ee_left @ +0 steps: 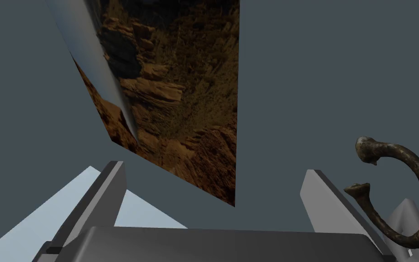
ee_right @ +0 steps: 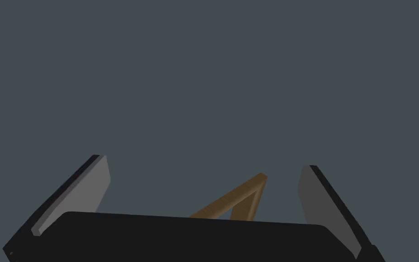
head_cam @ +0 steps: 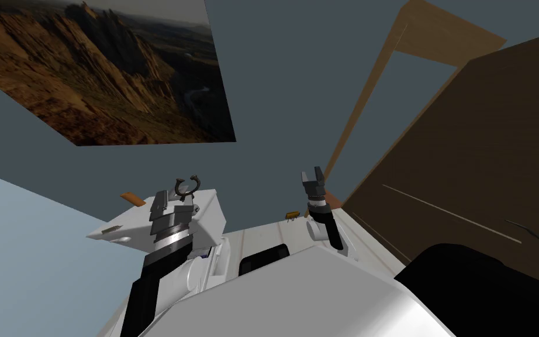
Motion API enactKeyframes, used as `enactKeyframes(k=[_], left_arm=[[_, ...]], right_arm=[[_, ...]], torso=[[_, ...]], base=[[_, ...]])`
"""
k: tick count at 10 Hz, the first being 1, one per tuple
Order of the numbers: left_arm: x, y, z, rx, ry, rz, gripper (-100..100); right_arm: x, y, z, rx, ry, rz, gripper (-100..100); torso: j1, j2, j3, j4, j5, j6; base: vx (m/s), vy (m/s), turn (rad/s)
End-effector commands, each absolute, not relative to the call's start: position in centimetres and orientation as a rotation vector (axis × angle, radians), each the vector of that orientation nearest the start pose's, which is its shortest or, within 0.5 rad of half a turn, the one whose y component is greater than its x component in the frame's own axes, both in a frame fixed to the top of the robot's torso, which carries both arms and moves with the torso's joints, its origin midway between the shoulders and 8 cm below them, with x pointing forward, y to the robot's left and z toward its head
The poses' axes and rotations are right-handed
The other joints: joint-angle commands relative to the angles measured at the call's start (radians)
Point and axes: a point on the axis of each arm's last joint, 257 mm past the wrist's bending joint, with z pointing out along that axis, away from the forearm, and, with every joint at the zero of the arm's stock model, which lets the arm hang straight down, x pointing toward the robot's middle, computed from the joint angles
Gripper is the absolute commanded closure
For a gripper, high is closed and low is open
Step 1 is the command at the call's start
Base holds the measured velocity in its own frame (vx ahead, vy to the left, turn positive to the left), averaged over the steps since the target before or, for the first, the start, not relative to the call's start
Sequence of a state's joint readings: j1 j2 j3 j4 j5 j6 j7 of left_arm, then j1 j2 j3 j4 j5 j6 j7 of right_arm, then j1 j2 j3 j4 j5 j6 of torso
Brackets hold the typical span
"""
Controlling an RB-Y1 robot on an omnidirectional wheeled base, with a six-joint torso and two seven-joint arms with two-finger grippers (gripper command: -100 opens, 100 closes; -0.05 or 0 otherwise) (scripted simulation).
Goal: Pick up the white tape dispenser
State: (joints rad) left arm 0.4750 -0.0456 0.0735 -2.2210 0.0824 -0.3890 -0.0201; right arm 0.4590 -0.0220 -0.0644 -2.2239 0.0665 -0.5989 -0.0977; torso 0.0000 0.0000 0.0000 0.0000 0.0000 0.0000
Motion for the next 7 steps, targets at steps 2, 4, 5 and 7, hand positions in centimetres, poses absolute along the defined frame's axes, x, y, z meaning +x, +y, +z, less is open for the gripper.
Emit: enactKeyframes(k=[2,4,5,7], left_arm=[[37.7,31.6,-1.5,-0.802,0.693,-1.226,-100],[39.2,31.3,-1.4,-0.768,0.76,-1.204,-100],[40.2,31.2,-1.4,-0.753,0.793,-1.189,-100],[41.2,31.2,-1.4,-0.742,0.826,-1.171,-100]], right_arm=[[33.9,-28.3,3.1,0.562,0.593,1.324,0],[33.9,-28.3,3.1,0.562,0.593,1.324,0],[33.9,-28.3,3.1,0.562,0.593,1.324,0],[33.9,-28.3,3.1,0.562,0.593,1.324,0]], torso=[[0.001,0.0,0.0,0.0,0.0,0.0],[0.002,0.001,0.001,0.0,0.0,0.0],[0.003,0.001,0.001,0.0,0.001,0.0],[0.004,0.002,0.001,0.0,0.001,0.0]], base=[[-0.011,0.013,0.06],[-0.027,0.033,0.094],[-0.032,0.037,0.125],[-0.033,0.04,0.065]])
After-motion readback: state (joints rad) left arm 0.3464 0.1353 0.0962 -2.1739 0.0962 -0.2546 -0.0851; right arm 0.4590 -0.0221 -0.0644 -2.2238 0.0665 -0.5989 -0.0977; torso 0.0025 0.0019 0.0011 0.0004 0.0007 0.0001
